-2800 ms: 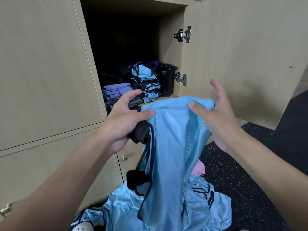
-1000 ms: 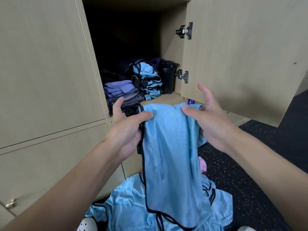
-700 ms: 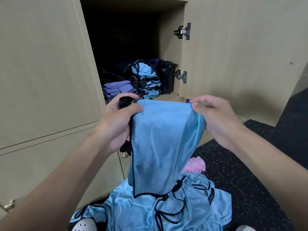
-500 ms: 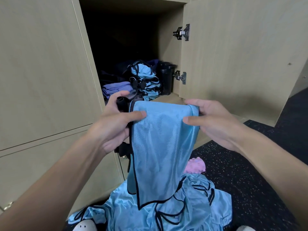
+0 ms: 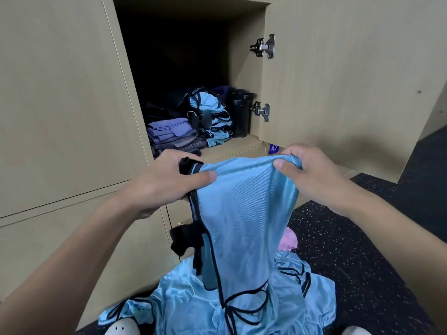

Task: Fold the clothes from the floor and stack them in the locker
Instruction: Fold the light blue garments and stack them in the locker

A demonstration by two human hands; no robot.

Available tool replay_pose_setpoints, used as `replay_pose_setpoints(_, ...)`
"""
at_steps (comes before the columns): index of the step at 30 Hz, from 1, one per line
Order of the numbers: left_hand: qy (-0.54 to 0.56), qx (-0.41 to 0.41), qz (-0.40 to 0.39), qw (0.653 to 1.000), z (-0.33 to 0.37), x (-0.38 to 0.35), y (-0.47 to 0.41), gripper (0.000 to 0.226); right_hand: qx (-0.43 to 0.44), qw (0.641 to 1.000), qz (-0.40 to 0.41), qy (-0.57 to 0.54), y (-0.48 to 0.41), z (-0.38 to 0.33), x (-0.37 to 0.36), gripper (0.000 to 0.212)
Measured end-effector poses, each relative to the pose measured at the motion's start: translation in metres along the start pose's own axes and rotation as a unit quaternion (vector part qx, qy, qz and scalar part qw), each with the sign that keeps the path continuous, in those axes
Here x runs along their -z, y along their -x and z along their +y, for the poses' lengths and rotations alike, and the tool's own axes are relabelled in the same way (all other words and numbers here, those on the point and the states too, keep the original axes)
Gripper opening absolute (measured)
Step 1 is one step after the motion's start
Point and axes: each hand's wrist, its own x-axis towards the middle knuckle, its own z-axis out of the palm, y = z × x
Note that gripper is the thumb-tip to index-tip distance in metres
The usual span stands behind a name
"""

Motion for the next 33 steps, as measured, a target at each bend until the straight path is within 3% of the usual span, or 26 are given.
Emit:
replay_pose_setpoints(5, -0.108, -0.033, -0.049, 0.992, 0.000, 0.001, 0.003, 0.041, -0.015, 1.000, 0.004, -0.008, 0.000, 0.002, 0.002, 0.016)
replay_pose_setpoints(8, -0.138, -0.046, 0.011, 0.989, -0.003, -0.002, 0.000, 0.020, -0.007, 1.000, 0.007, -0.007, 0.001, 0.000, 0.002, 0.016)
replay_pose_setpoints(11, -0.133, -0.049, 0.066, 0.988, -0.006, -0.003, -0.003, 0.016, 0.001, 1.000, 0.011, -0.009, 0.003, -0.002, 0.003, 0.018)
replay_pose_setpoints(18, -0.161, -0.029, 0.123, 0.979, -0.012, -0.019, -0.008, 0.045, 0.001, 1.000, 0.018, 0.021, 0.003, -0.001, 0.002, 0.018)
replay_pose_setpoints(20, -0.160, -0.026, 0.140, 0.977, -0.012, -0.025, -0.009, 0.045, -0.013, 1.000, -0.008, 0.023, 0.005, -0.004, 0.002, 0.008)
replay_pose_setpoints(23, -0.160, -0.012, 0.147, 0.976, -0.013, -0.033, -0.010, 0.050, -0.049, 0.995, -0.083, 0.030, 0.009, -0.011, -0.002, 0.017)
replay_pose_setpoints(26, -0.166, 0.006, 0.153, 0.974, -0.012, -0.040, -0.008, 0.053, -0.098, 0.985, -0.143, -0.025, 0.014, -0.022, -0.004, 0.024)
replay_pose_setpoints(29, -0.178, 0.010, 0.153, 0.972, -0.008, -0.045, -0.005, 0.051, -0.154, 0.963, -0.195, -0.107, 0.018, -0.028, -0.005, 0.017)
replay_pose_setpoints(33, -0.160, -0.008, 0.121, 0.980, -0.006, -0.046, -0.003, 0.054, -0.200, 0.934, -0.200, -0.219, 0.018, -0.034, -0.008, 0.013)
